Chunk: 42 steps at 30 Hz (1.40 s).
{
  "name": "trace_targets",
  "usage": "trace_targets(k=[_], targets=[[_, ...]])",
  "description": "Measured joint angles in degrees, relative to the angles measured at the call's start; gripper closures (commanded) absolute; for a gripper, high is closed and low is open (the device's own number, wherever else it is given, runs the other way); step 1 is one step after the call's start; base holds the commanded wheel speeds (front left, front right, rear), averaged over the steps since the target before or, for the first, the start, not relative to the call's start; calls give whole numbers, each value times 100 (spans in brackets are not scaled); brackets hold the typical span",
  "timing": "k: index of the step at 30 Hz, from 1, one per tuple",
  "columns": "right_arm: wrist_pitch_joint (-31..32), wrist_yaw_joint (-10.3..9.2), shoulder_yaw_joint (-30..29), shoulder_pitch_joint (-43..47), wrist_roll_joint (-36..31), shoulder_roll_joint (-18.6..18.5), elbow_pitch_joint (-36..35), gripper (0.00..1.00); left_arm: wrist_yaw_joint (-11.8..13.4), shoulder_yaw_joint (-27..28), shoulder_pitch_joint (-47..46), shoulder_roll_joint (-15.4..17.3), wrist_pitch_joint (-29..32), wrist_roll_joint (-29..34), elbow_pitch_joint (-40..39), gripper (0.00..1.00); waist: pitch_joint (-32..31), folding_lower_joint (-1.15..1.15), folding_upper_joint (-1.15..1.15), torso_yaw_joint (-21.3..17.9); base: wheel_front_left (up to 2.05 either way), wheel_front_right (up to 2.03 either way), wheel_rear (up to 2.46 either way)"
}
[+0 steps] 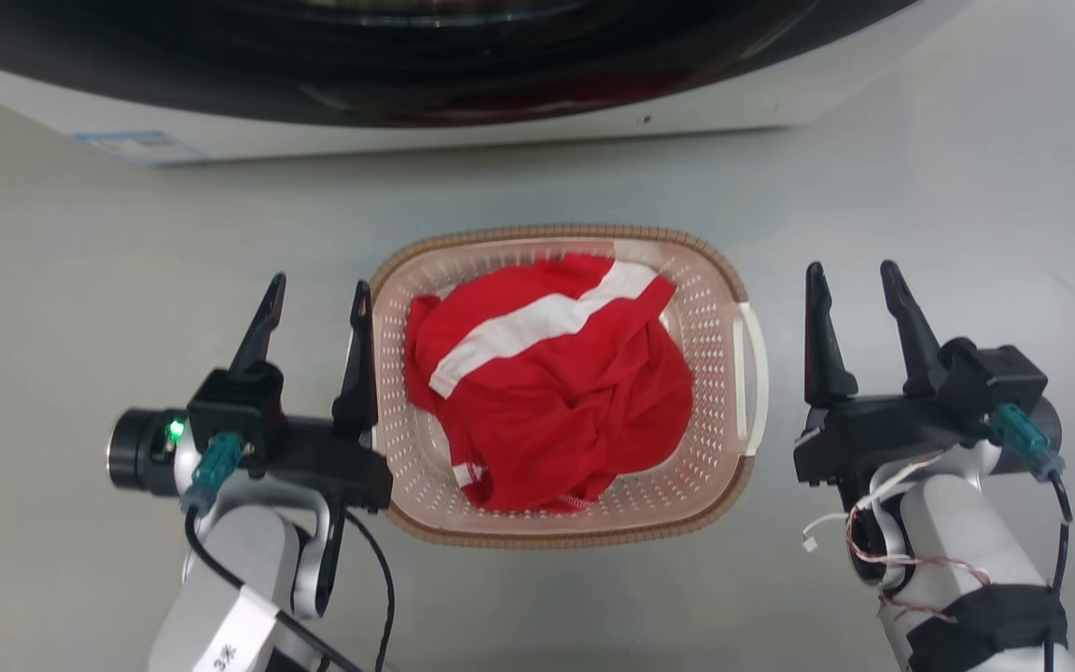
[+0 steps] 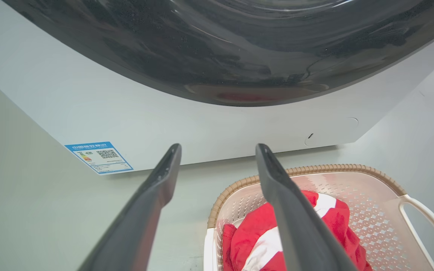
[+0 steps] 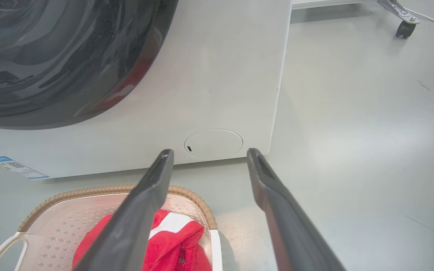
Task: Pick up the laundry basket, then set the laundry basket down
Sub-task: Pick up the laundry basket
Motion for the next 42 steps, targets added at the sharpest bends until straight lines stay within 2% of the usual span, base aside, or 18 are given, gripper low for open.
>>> trace_targets(k=[7, 15, 26, 42], targets=[[0, 34, 57, -441, 12, -16, 406, 0, -51, -37, -611, -34, 0, -32, 479, 0, 598, 0, 0, 49, 0, 0, 0], [0, 42, 310, -664, 171, -31, 894, 0, -151, -116, -825, -38, 0, -107, 1099, 0, 1074, 0, 0, 96, 0, 0, 0], [0, -9, 673, -941, 525, -41, 1503, 0, -245, -286, -992, -51, 0, -447, 1860, 0, 1295, -1, 0, 100, 0, 0, 0], [0, -27, 1221, -1366, 907, -53, 2293, 0, -253, -643, -1360, -57, 0, -1112, 2724, 0, 1587, -1, -1, 113, 0, 0, 0]])
